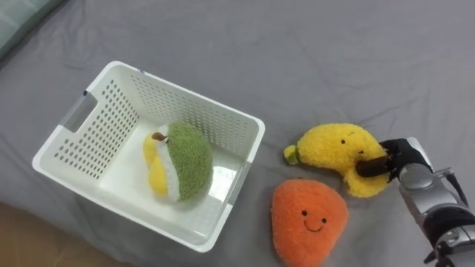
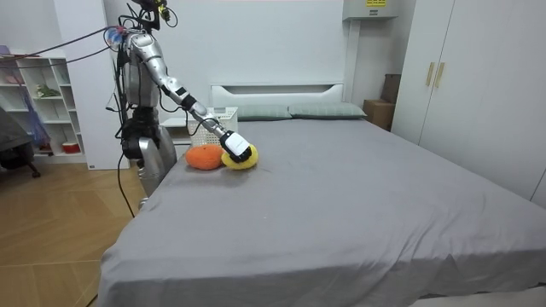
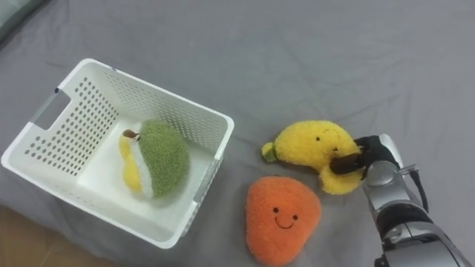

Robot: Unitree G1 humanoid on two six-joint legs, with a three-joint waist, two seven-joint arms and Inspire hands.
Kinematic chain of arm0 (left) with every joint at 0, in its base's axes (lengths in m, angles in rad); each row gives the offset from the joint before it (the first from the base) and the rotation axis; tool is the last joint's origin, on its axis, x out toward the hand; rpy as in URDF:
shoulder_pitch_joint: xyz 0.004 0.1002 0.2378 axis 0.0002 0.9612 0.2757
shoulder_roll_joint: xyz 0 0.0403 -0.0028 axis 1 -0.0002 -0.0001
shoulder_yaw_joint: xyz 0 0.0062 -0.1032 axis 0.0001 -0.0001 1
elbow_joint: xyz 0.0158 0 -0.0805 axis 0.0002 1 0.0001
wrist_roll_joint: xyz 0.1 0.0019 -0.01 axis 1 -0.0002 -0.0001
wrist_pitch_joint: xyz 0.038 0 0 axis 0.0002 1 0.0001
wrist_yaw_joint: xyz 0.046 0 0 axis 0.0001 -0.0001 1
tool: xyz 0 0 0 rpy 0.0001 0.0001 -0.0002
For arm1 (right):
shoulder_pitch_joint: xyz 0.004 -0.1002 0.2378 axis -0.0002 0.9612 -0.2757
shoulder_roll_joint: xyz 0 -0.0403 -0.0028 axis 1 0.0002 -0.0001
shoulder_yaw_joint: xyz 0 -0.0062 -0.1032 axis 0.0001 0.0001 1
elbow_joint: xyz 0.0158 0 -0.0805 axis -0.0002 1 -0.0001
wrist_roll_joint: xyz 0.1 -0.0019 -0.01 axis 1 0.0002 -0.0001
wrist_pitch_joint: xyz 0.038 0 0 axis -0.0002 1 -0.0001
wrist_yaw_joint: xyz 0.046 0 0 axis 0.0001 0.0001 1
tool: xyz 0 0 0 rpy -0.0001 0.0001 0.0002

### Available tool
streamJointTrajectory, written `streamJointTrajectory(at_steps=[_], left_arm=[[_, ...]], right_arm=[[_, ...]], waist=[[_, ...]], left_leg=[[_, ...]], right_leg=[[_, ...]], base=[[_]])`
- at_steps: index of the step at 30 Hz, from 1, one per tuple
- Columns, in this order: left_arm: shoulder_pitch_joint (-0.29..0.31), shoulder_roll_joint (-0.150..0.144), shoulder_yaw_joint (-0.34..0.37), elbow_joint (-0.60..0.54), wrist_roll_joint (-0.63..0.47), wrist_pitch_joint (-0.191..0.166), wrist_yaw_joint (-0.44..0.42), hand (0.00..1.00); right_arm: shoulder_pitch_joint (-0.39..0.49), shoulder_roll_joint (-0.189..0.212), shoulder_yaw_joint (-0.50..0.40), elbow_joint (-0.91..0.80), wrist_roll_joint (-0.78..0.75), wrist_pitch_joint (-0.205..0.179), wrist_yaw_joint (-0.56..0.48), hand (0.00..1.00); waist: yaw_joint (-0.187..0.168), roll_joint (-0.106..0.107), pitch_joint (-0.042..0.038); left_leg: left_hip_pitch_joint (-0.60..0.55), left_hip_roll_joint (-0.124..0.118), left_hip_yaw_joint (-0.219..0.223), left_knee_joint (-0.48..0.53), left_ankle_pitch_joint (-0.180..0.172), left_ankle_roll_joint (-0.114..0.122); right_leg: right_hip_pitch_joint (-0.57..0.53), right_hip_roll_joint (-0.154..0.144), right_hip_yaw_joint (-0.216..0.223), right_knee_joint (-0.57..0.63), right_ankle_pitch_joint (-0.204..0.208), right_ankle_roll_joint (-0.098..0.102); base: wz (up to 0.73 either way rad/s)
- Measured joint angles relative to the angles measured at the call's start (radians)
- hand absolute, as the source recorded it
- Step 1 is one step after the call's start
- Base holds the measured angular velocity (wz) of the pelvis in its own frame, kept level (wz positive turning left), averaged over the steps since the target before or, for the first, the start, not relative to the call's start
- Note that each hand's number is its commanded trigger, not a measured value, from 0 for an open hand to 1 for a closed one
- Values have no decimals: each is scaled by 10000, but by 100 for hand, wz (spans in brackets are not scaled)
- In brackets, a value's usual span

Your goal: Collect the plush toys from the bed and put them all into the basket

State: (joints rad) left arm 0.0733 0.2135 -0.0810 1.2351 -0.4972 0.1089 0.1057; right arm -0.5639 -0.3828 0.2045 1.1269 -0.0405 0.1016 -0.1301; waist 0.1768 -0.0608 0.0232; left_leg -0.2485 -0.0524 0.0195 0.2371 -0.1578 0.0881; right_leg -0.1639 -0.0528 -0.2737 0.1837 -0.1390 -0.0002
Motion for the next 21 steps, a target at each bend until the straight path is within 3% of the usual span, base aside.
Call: streamJointTrajectory(at_steps=[3, 7, 12, 21], left_arm=[[-1, 2, 10, -48, 161, -66, 6, 0], [-20, 4, 2, -85, 183, -65, 37, 0], [77, -5, 4, -75, 52, -61, 206, 0], [354, -30, 388, -193, 3, -71, 222, 0]], right_arm=[[124, -2, -253, -1037, 68, -29, -8, 100], [588, -11, -319, -2278, 182, -143, -194, 100], [1543, -9, -322, -3425, 157, -130, -209, 100], [2404, -10, -401, -5928, 357, 26, -203, 100]], waist=[[-270, 13, -5], [-380, 56, -37], [-448, 130, -154], [-735, 89, -229]], left_leg=[[135, 3, 49, -23, 0, 1], [473, 14, 121, -144, -1, 0], [1012, 37, 302, -364, -1, 0], [1689, 51, 536, -554, 6, -1]], right_leg=[[91, 8, 123, -3, 0, 0], [331, 25, 257, -8, 0, 0], [697, 34, 421, -1, -1, 1], [1229, 77, 734, -29, -2, 4]], base=[[-4], [-8], [-10], [-10]])
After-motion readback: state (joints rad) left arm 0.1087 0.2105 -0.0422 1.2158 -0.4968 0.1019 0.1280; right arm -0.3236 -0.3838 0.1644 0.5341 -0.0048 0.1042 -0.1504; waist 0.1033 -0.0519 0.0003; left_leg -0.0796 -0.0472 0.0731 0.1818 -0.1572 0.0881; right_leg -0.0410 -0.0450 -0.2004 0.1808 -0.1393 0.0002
